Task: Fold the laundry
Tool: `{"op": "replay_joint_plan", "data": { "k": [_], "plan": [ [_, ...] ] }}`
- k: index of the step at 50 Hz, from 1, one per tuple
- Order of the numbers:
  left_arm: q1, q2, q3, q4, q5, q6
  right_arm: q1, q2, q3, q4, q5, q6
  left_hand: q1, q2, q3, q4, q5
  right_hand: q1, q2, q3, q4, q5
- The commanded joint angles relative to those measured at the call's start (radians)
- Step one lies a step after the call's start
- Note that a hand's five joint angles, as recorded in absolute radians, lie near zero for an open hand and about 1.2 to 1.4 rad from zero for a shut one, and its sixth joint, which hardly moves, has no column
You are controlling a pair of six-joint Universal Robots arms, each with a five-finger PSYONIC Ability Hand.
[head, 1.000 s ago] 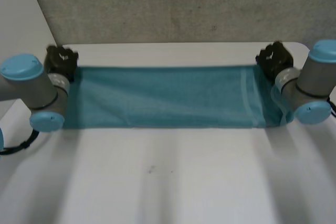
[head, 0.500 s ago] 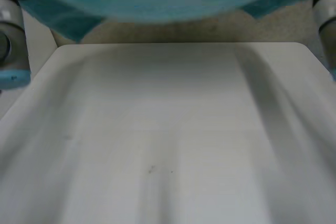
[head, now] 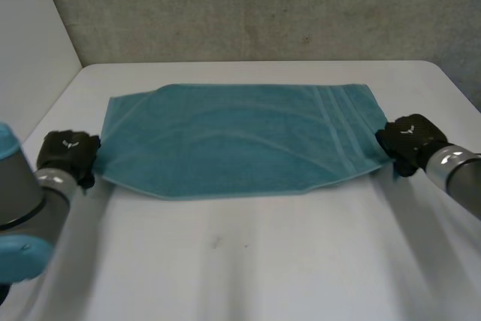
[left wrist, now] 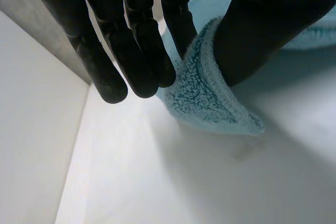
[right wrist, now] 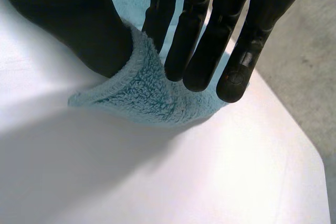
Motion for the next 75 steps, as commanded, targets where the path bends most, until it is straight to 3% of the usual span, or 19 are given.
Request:
{"op": "replay_joint_plan", "data": {
  "k": [1,6,13,18,21,26,32,41,42,43,44,45,51,56,59,65,67,75],
  "plan": [
    [0.040,0.284,-0.146,-0.304,0.030,0.083,-0.091,-0.215,0.067,0.387,0.006,-0.208,0.259,0.197,0.202,0.200,0.244,0.417,0.215,0.209,0.203,0.224],
    [0.103,0.368,-0.171,-0.442,0.127,0.197,-0.180,-0.279,0.097,0.583,0.001,-0.410,0.259,0.197,0.202,0.200,0.244,0.417,0.215,0.209,0.203,0.224],
    [0.135,0.333,-0.090,-0.361,0.192,0.219,-0.187,-0.198,0.041,0.470,0.003,-0.443,0.259,0.197,0.202,0.200,0.244,0.417,0.215,0.209,0.203,0.224],
    [0.082,0.049,0.126,-0.202,0.164,0.225,-0.076,0.027,-0.183,0.310,0.013,-0.345,0.259,0.197,0.202,0.200,0.244,0.417,0.215,0.209,0.203,0.224],
    [0.068,-0.032,0.208,-0.177,0.146,0.223,-0.043,0.087,-0.263,0.282,0.023,-0.318,0.259,0.197,0.202,0.200,0.244,0.417,0.215,0.209,0.203,0.224],
    [0.011,-0.323,0.538,-0.147,0.045,0.232,0.035,0.308,-0.549,0.170,0.101,-0.253,0.259,0.197,0.202,0.200,0.244,0.417,0.215,0.209,0.203,0.224],
    [-0.007,-0.448,0.686,-0.119,0.043,0.235,0.083,0.437,-0.693,0.079,0.116,-0.256,0.259,0.197,0.202,0.200,0.244,0.417,0.215,0.209,0.203,0.224],
    [-0.032,-0.559,0.763,0.080,0.092,0.237,0.122,0.627,-0.889,-0.054,0.177,-0.259,0.259,0.197,0.202,0.200,0.244,0.417,0.215,0.209,0.203,0.224],
    [-0.035,-0.563,0.755,0.114,0.097,0.237,0.128,0.641,-0.901,-0.056,0.194,-0.255,0.259,0.197,0.202,0.200,0.244,0.200,-0.001,-0.008,-0.013,0.007],
    [-0.035,-0.563,0.755,0.114,0.097,0.237,0.129,0.641,-0.901,-0.056,0.194,-0.255,0.259,0.197,0.202,0.200,0.244,0.198,-0.004,-0.010,-0.016,0.005],
    [-0.038,-0.564,0.745,0.145,0.097,0.237,0.136,0.647,-0.906,-0.062,0.214,-0.252,-0.232,-0.294,-0.288,-0.291,-0.247,-0.476,-0.678,-0.685,-0.690,-0.669],
    [-0.046,-0.560,0.723,0.169,0.094,0.239,0.142,0.647,-0.906,-0.068,0.234,-0.249,-0.929,-0.991,-0.985,-0.987,-0.944,-0.804,-1.006,-1.013,-1.018,-0.997],
    [-0.075,-0.518,0.645,0.257,0.098,0.269,0.144,0.632,-0.864,-0.073,0.288,-0.186,-0.963,-1.025,-1.019,-1.021,-0.978,-0.804,-1.006,-1.013,-1.018,-0.997],
    [-0.086,-0.408,0.521,0.340,0.092,0.327,0.136,0.402,-0.679,-0.067,0.286,0.013,-0.963,-1.025,-1.019,-1.021,-0.978,-0.804,-1.006,-1.013,-1.018,-0.997],
    [-0.086,-0.374,0.493,0.341,0.089,0.329,0.135,0.342,-0.620,-0.067,0.279,0.058,-0.963,-1.025,-1.019,-1.021,-0.978,-0.804,-1.006,-1.013,-1.018,-0.997],
    [-0.084,-0.217,0.341,0.330,0.066,0.317,0.098,0.144,-0.407,-0.056,0.197,0.170,-0.963,-1.025,-1.019,-1.021,-0.978,-0.804,-1.006,-1.013,-1.018,-0.997],
    [-0.077,-0.135,0.245,0.329,0.066,0.303,0.014,0.072,-0.316,-0.039,0.135,0.189,-0.963,-1.025,-1.019,-1.021,-0.978,-0.804,-1.006,-1.013,-1.018,-0.997],
    [-0.070,-0.032,0.091,0.326,0.067,0.239,-0.091,0.049,-0.280,-0.017,0.038,0.187,-0.963,-1.025,-1.019,-1.021,-0.978,-0.760,-0.962,-0.968,-0.974,-0.953]
  ]
}}
